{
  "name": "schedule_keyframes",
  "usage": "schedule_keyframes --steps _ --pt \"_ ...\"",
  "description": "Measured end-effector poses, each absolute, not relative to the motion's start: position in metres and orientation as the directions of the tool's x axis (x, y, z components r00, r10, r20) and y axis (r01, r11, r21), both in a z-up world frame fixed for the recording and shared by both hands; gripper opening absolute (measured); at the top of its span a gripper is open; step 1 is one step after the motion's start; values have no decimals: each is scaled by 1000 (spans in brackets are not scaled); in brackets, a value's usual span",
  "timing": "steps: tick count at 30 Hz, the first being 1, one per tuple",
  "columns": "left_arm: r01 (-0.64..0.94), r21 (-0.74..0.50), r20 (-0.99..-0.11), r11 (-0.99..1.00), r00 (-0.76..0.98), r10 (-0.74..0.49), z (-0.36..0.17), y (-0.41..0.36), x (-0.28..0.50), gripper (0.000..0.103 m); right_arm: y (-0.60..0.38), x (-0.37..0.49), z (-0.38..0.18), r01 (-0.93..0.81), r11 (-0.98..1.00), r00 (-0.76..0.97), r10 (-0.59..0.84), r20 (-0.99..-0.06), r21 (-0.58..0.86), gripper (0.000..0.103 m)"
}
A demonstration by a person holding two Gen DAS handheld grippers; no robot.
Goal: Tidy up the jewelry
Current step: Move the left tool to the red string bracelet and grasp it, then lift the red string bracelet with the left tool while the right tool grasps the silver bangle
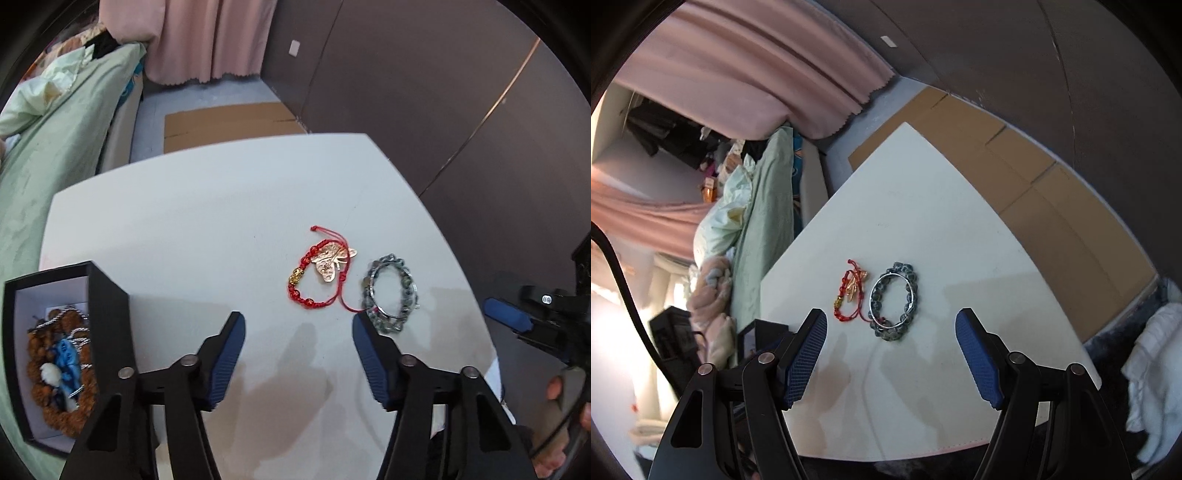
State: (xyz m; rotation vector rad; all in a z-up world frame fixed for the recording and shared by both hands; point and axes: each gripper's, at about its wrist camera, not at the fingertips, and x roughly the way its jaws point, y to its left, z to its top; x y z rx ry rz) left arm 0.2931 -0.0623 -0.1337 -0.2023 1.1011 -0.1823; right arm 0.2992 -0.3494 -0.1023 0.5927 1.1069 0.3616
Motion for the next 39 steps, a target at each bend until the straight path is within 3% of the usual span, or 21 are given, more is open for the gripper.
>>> schedule_keyframes --steps 11,13,15,23,39 --pt "90 -155 -887 984 425 -179 -156 -84 317 46 -361 303 -114 80 795 397 528 -750 602 73" --pt "76 -146 -888 986 429 -164 -157 -81 317 38 -362 303 -115 82 792 398 530 -749 605 72" --pt "60 -128 -893 990 427 -141 -157 -78 319 9 -365 303 -118 92 789 397 530 -749 607 72" --pt "52 -241 -870 969 430 -239 -140 -61 320 7 -361 308 -124 101 769 382 556 -738 631 72" --pt "119 -282 -781 952 548 -300 -62 -62 295 6 -341 313 -122 37 794 364 555 -748 607 72"
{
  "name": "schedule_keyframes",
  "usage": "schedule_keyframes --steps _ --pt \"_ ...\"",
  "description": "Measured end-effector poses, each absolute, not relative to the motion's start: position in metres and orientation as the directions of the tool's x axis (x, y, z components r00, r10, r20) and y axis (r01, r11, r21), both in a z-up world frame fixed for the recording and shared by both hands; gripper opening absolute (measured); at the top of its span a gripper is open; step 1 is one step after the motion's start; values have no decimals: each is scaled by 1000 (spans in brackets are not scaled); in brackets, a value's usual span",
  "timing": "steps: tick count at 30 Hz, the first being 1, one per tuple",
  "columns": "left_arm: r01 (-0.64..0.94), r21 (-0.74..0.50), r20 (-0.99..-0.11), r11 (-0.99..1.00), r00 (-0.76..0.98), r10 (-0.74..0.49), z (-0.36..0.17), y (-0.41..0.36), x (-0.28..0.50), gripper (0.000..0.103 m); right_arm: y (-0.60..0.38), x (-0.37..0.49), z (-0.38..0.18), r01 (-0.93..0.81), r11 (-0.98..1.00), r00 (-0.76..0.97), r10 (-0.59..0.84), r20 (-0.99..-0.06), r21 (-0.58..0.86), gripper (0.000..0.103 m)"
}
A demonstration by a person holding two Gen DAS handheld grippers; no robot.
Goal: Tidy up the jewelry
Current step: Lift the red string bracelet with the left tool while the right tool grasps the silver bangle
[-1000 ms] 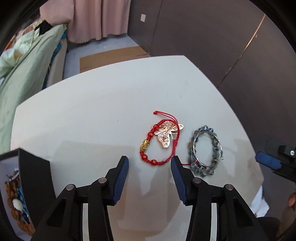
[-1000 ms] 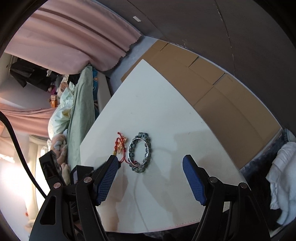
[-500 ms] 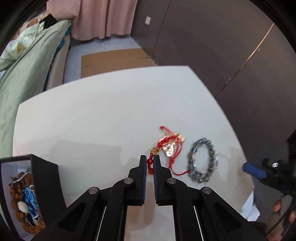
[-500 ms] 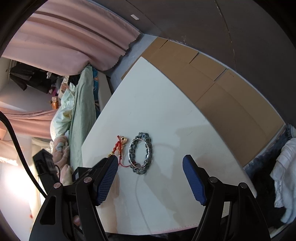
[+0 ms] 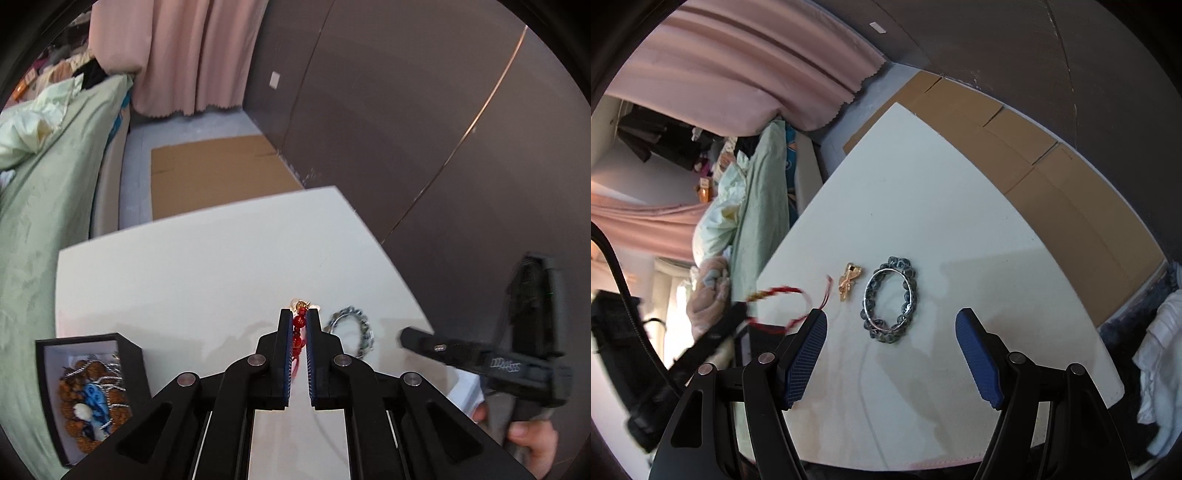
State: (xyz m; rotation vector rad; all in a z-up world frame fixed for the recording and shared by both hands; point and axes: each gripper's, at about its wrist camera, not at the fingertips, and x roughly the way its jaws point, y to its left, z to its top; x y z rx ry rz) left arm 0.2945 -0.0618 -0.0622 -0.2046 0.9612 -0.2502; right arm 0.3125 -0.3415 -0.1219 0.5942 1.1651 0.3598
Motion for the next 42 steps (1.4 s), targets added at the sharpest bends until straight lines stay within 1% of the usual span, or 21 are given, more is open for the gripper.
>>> schedule_keyframes --steps 5,9,16,20,22,26,29,30,32,33,38,42 --pt "136 -279 -762 951 571 -306 -46 -55 286 6 -321 322 -124 1 852 340 492 -802 523 72" --pt "124 -291 -754 948 580 -308 -44 -44 280 6 -302 329 -123 -31 893 338 432 -836 449 73" --pt "93 -308 -749 947 590 -301 -46 -18 271 6 -273 337 -131 -43 965 347 257 -902 258 72" --pt "79 -318 -747 945 593 -301 -49 -4 265 6 -258 340 -132 -56 989 361 149 -921 138 73" --pt "71 -323 -749 944 590 -301 -52 3 263 6 -252 340 -132 -64 993 365 115 -924 98 77" --pt "55 -330 -755 942 584 -299 -58 13 259 6 -240 338 -132 -85 996 369 38 -929 7 77" --pt "50 -333 -756 942 583 -298 -60 16 256 6 -236 335 -131 -101 995 371 23 -928 -15 76" --pt "50 -333 -757 942 582 -299 -61 17 255 6 -235 333 -130 -105 994 373 20 -928 -21 73" --pt "49 -334 -758 941 580 -299 -63 18 253 6 -234 331 -127 -113 993 381 11 -925 -35 60" --pt "47 -336 -758 941 580 -300 -63 18 252 6 -235 330 -126 -118 992 385 14 -923 -35 51" --pt "38 -341 -751 939 589 -297 -59 25 247 7 -240 320 -120 -129 991 374 77 -924 30 51" --pt "34 -346 -740 938 605 -294 -52 34 240 7 -245 311 -106 -136 987 409 134 -903 85 51"
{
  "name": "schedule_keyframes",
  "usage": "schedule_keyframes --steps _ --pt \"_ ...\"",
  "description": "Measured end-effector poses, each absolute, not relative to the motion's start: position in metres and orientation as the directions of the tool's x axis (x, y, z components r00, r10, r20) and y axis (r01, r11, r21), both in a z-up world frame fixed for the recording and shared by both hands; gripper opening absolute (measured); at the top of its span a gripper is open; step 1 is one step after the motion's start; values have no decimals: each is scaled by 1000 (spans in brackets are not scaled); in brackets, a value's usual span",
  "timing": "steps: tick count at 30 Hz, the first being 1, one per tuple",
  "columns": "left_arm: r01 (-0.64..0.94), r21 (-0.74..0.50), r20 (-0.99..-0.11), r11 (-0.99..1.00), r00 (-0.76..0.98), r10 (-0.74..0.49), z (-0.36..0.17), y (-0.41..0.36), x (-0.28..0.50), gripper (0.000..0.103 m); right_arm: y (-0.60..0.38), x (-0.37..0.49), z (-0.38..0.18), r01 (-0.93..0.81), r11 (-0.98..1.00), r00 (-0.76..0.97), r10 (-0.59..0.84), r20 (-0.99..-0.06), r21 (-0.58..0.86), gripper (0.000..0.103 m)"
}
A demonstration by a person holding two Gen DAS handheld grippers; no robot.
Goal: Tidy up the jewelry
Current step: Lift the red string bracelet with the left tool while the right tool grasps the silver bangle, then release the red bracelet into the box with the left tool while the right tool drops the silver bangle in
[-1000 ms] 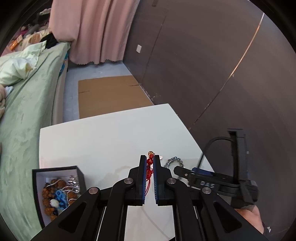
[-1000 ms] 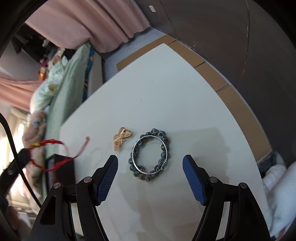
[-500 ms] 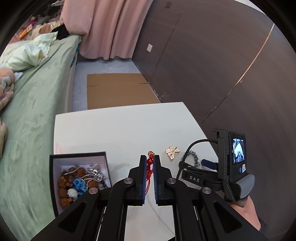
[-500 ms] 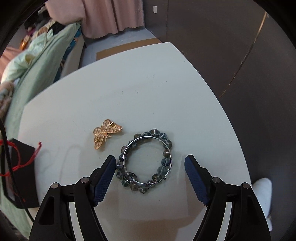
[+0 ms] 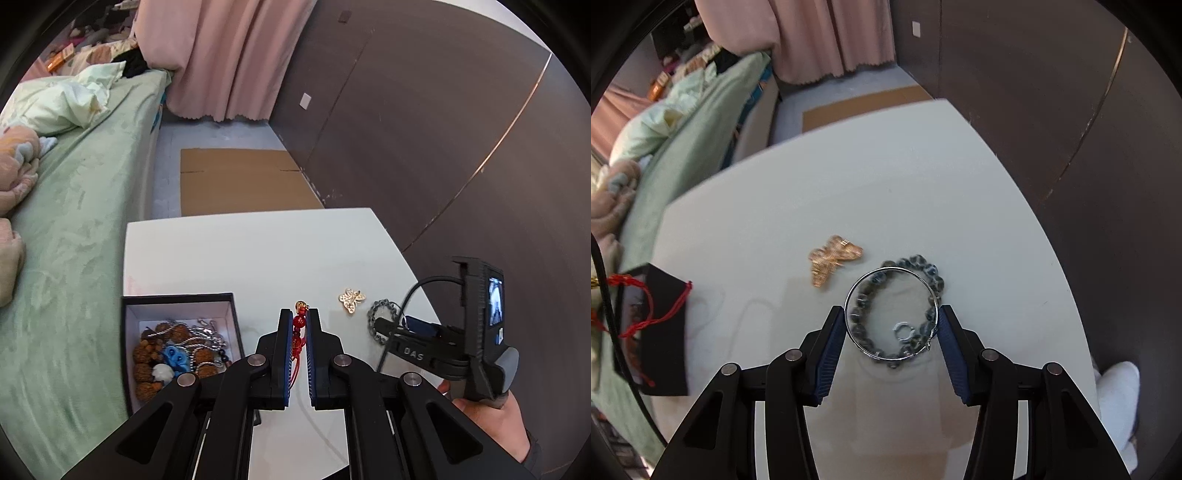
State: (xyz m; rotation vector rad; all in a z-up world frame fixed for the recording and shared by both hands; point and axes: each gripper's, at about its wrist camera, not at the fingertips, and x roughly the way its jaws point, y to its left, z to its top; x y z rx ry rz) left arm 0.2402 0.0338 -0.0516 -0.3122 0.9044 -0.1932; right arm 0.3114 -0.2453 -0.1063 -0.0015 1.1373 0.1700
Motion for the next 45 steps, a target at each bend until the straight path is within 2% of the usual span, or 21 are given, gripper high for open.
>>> schedule_keyframes --steps 17,26,34,37,39,41,42,45 --pt "-7 -362 -702 932 660 -268 -28 74 203 7 -208 276 -51 -265 934 501 345 -794 239 51" --pt "-59 -351 -742 934 626 -239 -53 83 196 7 -182 241 -27 -373 860 474 499 -726 348 51" --pt "-128 -392 -771 911 587 -249 -77 99 204 8 -153 230 -33 -420 822 433 553 -712 383 51" --pt "-143 -406 -782 903 566 -262 -80 102 204 18 -141 227 -36 -433 807 414 574 -707 401 51" --pt "-147 -410 -776 900 575 -259 -79 103 201 47 -134 227 -38 -438 799 402 585 -704 413 51" --pt "-151 -406 -764 901 598 -244 -75 106 194 64 -129 229 -42 -438 789 388 598 -701 431 51" --pt "-156 -407 -758 900 607 -238 -73 108 191 67 -126 230 -44 -435 786 382 603 -700 440 51" --pt "-168 -410 -759 896 608 -233 -71 116 187 67 -118 232 -50 -426 778 365 614 -700 461 51"
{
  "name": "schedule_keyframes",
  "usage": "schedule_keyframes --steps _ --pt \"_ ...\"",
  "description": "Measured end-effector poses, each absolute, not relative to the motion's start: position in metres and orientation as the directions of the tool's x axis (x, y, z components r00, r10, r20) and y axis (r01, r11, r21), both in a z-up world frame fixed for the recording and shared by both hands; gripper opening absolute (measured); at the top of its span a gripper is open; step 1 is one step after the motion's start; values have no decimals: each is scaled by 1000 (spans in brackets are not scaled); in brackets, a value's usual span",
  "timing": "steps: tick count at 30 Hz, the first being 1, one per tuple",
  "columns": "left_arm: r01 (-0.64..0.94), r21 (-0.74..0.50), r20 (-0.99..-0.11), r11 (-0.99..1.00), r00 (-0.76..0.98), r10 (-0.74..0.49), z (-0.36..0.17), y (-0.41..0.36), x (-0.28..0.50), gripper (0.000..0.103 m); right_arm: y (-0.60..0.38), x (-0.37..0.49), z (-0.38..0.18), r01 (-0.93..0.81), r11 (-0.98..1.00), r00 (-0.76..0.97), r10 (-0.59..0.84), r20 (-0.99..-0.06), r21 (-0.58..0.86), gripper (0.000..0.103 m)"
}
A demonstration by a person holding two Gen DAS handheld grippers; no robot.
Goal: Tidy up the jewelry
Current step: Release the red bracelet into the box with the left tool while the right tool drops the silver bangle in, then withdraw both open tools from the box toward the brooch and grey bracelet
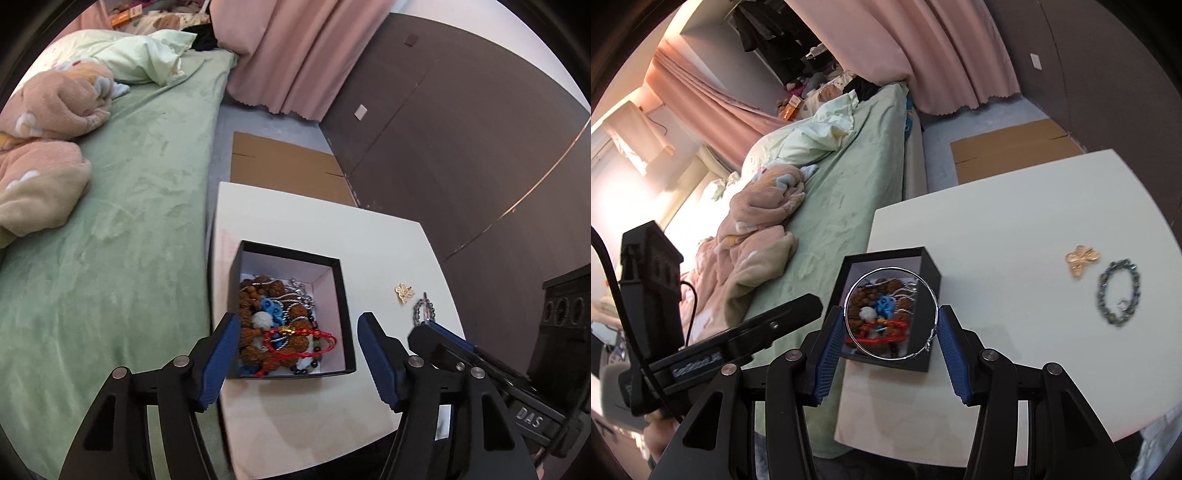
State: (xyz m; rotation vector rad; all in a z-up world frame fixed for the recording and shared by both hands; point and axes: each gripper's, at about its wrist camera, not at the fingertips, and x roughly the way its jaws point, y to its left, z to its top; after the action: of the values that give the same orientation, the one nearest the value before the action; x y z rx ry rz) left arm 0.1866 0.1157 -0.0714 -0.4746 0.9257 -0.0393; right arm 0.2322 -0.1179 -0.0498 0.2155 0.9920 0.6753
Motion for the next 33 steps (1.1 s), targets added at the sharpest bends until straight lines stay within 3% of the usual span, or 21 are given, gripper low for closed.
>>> schedule_keyframes --steps 16,17,19,21,33 --pt "-236 -426 -759 873 619 -203 -74 151 160 69 -71 236 -69 -431 761 294 627 -721 486 53" --pt "-236 -426 -758 873 620 -202 -73 152 160 69 -69 237 -71 -427 763 282 622 -730 485 54" --pt "-234 -427 -754 873 625 -202 -71 152 158 71 -71 236 -72 -415 766 273 620 -736 492 70" --pt "-230 -431 -748 872 632 -203 -69 151 157 80 -78 235 -69 -408 769 290 619 -730 491 75" --pt "-151 -441 -726 884 639 -253 -59 112 172 81 -143 245 -53 -353 779 335 623 -707 518 77"
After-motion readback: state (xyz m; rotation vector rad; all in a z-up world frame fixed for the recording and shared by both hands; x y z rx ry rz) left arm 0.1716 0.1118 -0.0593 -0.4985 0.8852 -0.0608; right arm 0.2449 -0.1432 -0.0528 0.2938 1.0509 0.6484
